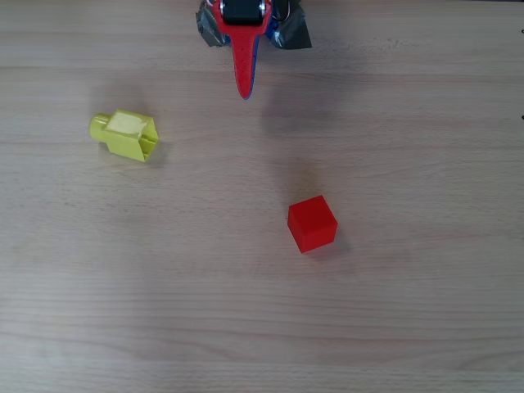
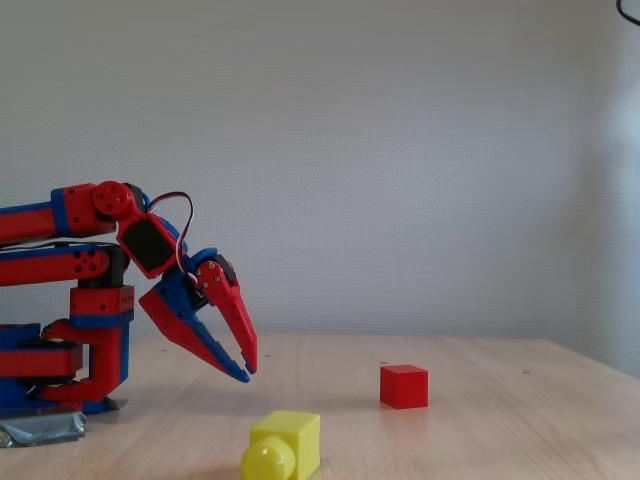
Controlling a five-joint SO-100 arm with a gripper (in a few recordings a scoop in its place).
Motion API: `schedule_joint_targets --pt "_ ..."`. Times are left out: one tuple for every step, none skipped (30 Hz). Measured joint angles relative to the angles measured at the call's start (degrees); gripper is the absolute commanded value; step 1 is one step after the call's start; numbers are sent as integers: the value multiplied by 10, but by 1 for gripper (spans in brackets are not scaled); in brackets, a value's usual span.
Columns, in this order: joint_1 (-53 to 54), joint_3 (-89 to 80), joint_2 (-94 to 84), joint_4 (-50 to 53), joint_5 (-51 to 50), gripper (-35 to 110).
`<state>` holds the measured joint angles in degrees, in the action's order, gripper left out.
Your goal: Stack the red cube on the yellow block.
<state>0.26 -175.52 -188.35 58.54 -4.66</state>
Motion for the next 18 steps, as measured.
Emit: schedule_joint_targets --pt "0 2 1 1 -1 5" --pt "0 4 2 -7 -1 7" --pt "0 11 39 -35 -1 8" --pt "-3 23 90 -56 -1 8" --pt "-8 38 127 -61 -1 8" --pt "-11 47 142 -62 1 8" --pt "-15 56 149 -62 1 7" --pt "-18 62 154 -62 1 6" --pt "-18 62 159 -59 -1 6" --pt "-16 62 159 -50 -1 6" --pt "-15 62 148 -48 -1 7" --pt "-15 62 131 -48 -1 7" --pt "-15 62 120 -48 -1 8" --pt "-16 62 118 -48 -1 9" --pt "-16 63 123 -48 -5 9" --pt "-15 69 133 -48 -7 10" --pt "-15 83 142 -48 -9 10" --pt "-15 113 172 -48 -13 10"
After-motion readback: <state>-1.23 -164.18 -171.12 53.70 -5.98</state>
